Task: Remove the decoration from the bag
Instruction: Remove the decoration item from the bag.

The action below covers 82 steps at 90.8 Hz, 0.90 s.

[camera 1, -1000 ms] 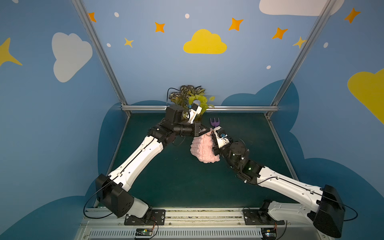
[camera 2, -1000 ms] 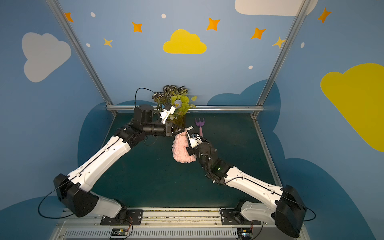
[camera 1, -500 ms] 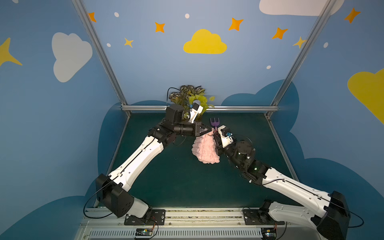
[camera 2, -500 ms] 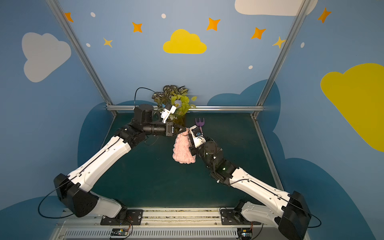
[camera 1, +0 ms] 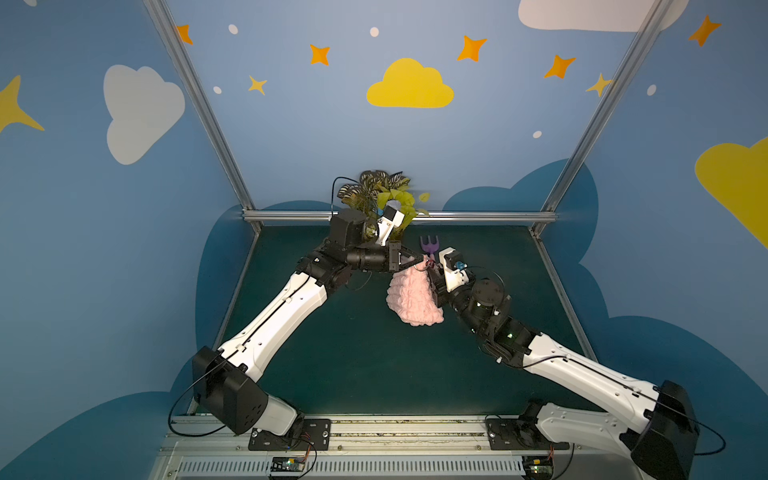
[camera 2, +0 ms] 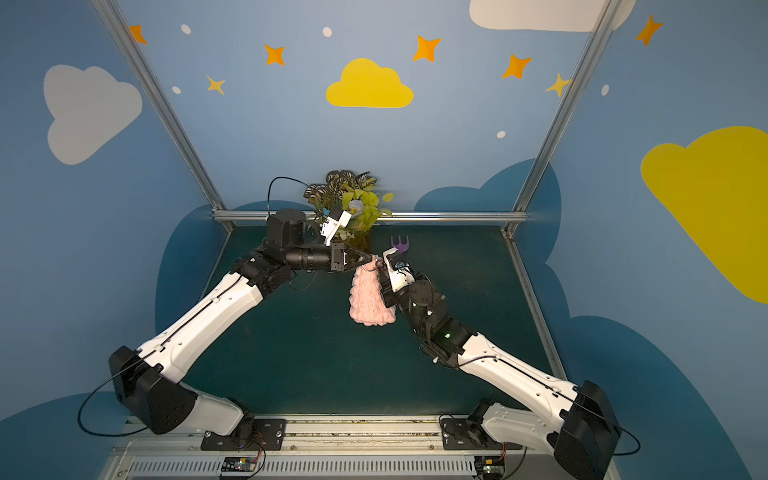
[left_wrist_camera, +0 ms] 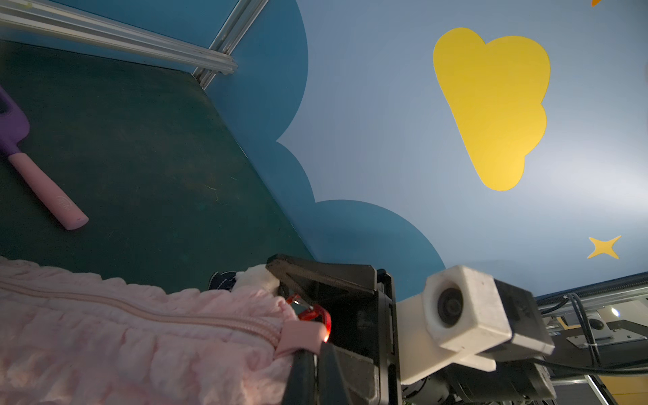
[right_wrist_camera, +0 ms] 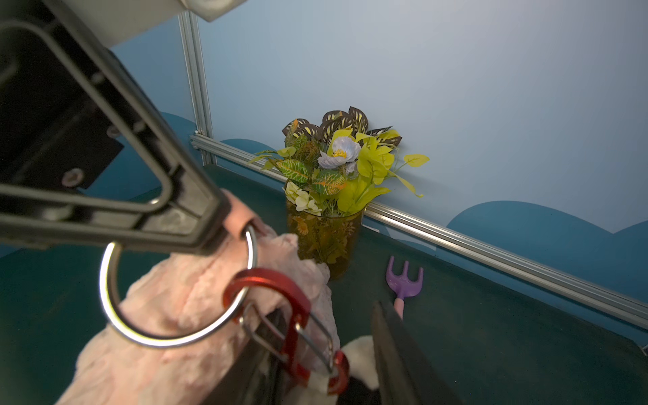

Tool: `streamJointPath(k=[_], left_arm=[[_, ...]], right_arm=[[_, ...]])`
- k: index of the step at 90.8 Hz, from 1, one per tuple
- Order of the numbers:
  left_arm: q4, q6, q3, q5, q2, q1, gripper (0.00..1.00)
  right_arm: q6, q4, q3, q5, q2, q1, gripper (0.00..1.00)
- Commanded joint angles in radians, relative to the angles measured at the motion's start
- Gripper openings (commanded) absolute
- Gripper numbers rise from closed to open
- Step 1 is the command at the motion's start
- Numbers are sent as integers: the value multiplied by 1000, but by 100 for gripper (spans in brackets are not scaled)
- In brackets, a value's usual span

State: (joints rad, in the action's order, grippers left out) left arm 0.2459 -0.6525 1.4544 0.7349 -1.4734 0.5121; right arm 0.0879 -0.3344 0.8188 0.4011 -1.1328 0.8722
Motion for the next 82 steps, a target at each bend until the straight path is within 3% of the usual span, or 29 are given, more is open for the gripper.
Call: streamJointPath(k=[1,34,57,82], left_arm=[[-90,3,10,62,33,-1,2],[-93,4,6,69,27,-1,2],[-132,-25,-6,78,24,-2,2],[-133,-26,-11,81,27,-3,2]], right_arm=[[29,-36,16,32,-8,-3,45],[127,-63,17,61,6,38,51],[111,-182,-49,117,29,45,51],[110,-153,-31,89,22,45,50]])
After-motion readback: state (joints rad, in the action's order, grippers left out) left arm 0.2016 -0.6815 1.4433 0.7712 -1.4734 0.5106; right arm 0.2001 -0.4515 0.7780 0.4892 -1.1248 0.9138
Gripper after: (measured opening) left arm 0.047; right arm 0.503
